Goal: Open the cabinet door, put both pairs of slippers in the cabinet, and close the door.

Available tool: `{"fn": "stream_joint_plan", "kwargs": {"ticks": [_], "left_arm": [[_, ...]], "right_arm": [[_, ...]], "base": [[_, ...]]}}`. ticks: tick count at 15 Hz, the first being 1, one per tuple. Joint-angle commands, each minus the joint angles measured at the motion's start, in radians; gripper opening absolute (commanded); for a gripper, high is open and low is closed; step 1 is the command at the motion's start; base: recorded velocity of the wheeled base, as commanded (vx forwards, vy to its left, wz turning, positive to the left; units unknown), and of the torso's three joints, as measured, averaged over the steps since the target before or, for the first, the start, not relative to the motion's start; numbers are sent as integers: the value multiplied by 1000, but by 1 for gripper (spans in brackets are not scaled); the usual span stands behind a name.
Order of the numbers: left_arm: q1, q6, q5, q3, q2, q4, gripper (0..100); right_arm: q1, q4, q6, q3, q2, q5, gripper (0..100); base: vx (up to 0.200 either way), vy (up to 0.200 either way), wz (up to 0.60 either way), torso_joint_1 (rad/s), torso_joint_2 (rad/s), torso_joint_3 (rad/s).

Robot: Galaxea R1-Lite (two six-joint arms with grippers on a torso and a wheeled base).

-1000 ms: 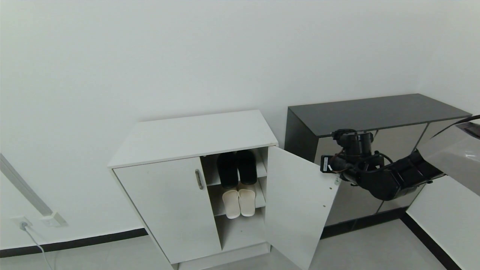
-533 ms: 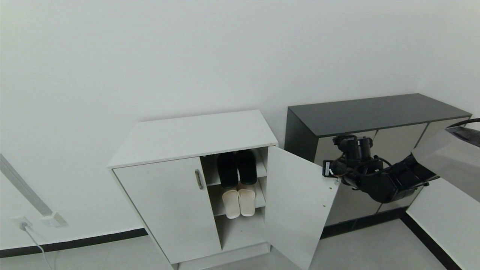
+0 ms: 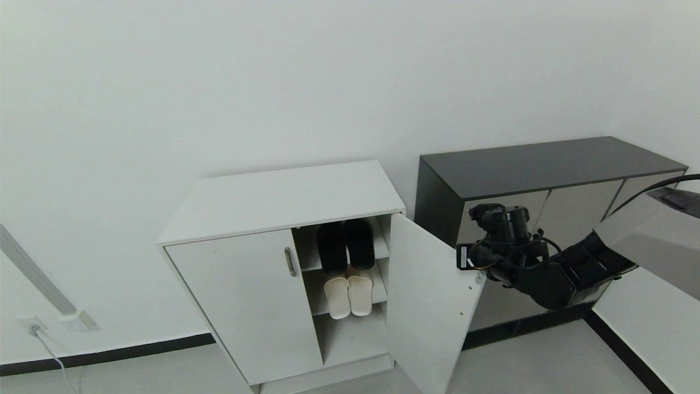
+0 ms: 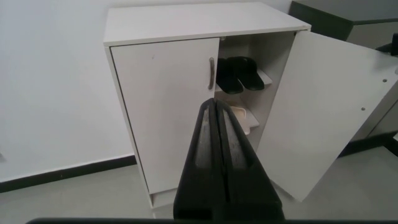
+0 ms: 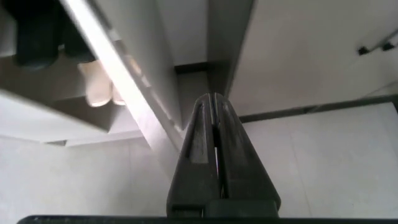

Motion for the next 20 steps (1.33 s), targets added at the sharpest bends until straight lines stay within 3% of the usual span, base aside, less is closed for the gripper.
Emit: {"fn": "stream_joint_plan", "kwargs": {"ticks": [1, 8, 11, 15, 20], "left_arm": [[0, 0, 0, 0, 1, 0, 0], [0, 0, 0, 0, 1, 0, 0], [0, 0, 0, 0, 1, 0, 0], [0, 0, 0, 0, 1, 0, 0], [0, -2, 0, 0, 1, 0, 0]], "right_arm": [[60, 0, -2, 55, -50, 3, 0], [219, -11, 7, 154, -151, 29, 0], [233, -75, -2, 216, -197, 87, 0], [254, -75, -8, 228, -199, 84, 0], [262, -84, -25, 259, -200, 106, 0]], "base": [[0, 0, 0, 0, 0, 0], [0, 0, 0, 0, 0, 0], [0, 0, 0, 0, 0, 0], [0, 0, 0, 0, 0, 0], [0, 0, 600, 1, 1, 4]]}}
